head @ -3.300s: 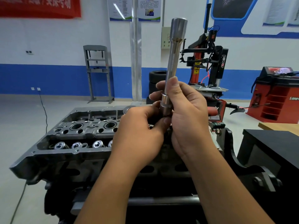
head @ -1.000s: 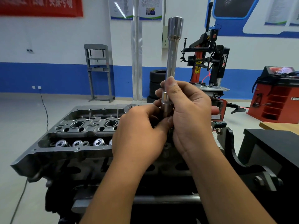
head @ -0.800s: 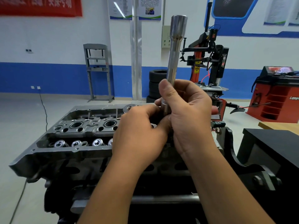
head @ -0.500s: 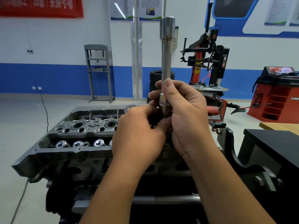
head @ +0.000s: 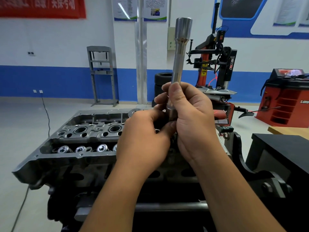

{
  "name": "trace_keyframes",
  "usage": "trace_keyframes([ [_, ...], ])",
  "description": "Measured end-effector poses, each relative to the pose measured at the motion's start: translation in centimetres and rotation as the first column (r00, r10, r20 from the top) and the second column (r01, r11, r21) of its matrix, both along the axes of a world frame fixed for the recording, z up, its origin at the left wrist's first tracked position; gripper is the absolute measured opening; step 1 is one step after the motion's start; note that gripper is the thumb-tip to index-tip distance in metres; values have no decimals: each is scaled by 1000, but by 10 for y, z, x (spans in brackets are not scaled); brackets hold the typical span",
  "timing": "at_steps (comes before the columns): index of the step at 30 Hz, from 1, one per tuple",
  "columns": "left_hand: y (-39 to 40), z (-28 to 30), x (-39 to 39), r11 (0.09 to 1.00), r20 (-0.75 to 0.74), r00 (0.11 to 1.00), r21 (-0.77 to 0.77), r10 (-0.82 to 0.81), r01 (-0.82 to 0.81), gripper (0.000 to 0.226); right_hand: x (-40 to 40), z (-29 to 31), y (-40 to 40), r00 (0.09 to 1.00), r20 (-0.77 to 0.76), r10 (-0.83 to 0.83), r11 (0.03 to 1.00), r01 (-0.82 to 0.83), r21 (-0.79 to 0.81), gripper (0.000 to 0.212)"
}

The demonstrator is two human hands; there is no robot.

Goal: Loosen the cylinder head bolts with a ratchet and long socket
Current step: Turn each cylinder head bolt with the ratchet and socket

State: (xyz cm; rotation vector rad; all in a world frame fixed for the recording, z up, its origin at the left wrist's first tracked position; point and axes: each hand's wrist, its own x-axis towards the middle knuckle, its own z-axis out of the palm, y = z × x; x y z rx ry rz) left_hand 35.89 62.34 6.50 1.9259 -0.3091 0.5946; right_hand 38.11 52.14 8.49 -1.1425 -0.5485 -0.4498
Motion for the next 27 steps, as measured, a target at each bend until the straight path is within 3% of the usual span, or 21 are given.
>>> trace_keyframes([
  [3, -2, -2, 2, 998, 19, 998, -5, 64, -64, 30, -2, 2, -1, 1000, -26, 17, 1000, -16, 27, 16],
  [8, -4, -2, 1, 991, 33, 991, 3, 131, -131, 37, -2, 1, -1, 995, 1, -100, 993, 100, 63, 12],
  [14, -2, 0, 0, 1000, 3, 1000, 22, 4, -4, 34, -1, 1, -2, 999, -10, -46, 998, 46, 45, 22],
  [17, -1, -2, 1, 999, 23, 999, 13, 37, -37, 33, -3, 2, -2, 1000, -25, -12, 999, 13, 53, 22],
  [23, 0, -7, 3, 995, 65, 993, -26, 100, -98, 22, -4, 1, -2, 994, 12, -107, 992, 107, 61, 12],
  [27, 1, -1, 1, 1000, 21, 1000, -6, -4, 4, 29, -3, 0, -1, 997, 18, -70, 997, 69, 34, 20],
])
